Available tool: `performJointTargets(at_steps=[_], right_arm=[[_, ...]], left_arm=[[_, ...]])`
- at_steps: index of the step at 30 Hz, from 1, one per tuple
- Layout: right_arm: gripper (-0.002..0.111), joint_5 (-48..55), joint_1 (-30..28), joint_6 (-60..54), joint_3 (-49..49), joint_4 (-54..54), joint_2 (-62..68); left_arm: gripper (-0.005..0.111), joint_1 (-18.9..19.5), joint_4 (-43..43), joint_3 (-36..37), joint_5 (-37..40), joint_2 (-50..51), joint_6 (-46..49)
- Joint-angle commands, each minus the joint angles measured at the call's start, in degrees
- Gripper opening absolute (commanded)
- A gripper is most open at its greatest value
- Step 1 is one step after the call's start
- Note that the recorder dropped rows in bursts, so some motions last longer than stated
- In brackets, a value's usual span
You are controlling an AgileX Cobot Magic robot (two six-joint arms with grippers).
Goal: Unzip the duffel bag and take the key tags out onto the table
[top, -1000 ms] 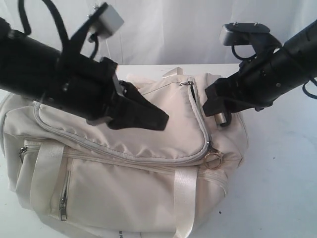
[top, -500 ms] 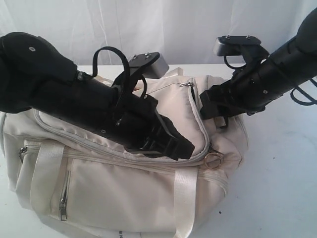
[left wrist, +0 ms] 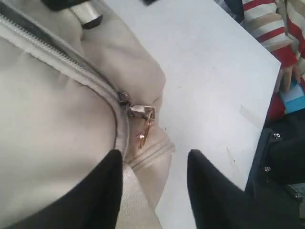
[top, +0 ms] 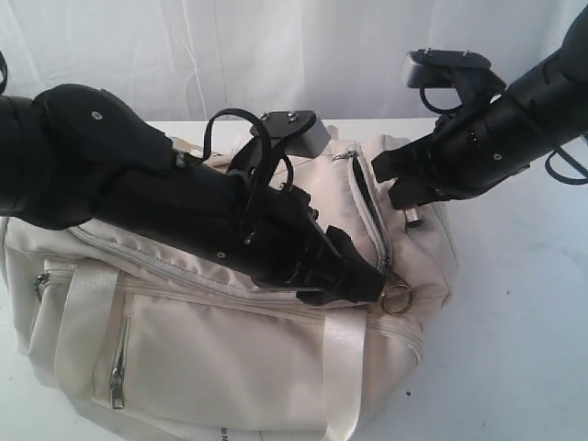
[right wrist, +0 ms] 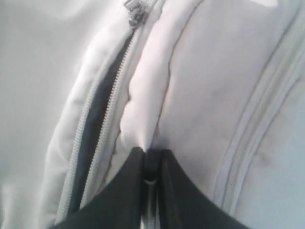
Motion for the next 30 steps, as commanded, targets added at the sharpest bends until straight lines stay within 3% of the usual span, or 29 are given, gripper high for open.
performJointTargets(at_steps=[1,8,18,22,30], right_arm=[[0.0,0.5,-0.1,0.3,-0.3,0.3,-1.7],[0.0,0.5,-0.1,0.3,-0.3,0.3,-1.7],[0.0,0.6,-0.1,0.3,-0.3,0.3,-1.7],[0.0,1.7,-0.1,0.3,-0.3,0.3,-1.7],[0.0,1.7,-0.1,0.3,-0.3,0.3,-1.7]], left_arm=[[0.048,-0.4,-4.6,-0.2,0.4,2.1,0.1],[0.048,-0.4,-9.5,-0.2,1.0,5.8,0.4],[0.048,-1.2,-21.3,-1.4,1.4,6.6,13.8],[0.048,-1.5,-21.1,-1.9,4.8,6.6,12.4],[0.048,-1.5,-9.2,-1.5,3.2,6.6,2.5]])
